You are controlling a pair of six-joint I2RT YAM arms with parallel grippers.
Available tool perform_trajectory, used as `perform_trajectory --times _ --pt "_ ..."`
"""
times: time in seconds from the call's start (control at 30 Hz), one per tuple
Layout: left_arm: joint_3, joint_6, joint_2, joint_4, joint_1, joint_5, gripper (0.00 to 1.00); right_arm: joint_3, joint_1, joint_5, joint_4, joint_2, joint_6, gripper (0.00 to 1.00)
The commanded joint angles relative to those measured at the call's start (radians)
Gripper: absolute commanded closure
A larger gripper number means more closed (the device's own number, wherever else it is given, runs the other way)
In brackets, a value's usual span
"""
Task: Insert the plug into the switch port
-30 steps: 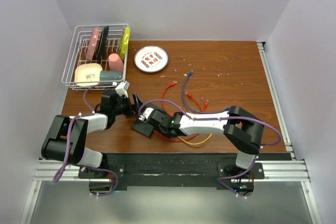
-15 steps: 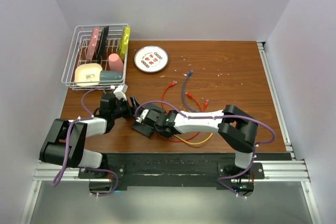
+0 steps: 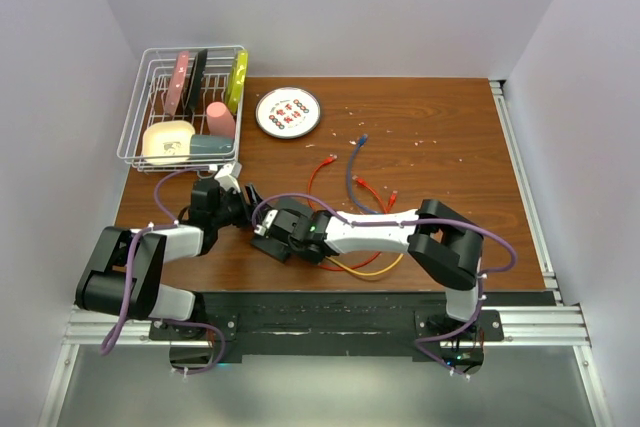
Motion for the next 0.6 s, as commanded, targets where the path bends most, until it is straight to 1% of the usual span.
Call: perform_trajectory --times 0.0,0.07,0.57 --pt "-0.022 -0.023 0.015 0.011 0.005 0.008 0.38 0.047 0.006 0.006 -0.014 0.018 -0.006 1.0" --pt "-0.025 -0.025 0.015 0.016 0.006 0.011 0.38 0.053 0.006 0.018 -0.017 0.027 0.021 1.0" --pt "-0.026 -0.023 0.026 0.027 0.005 0.022 0.4 0.088 0.006 0.064 -0.015 0.035 0.065 1.0"
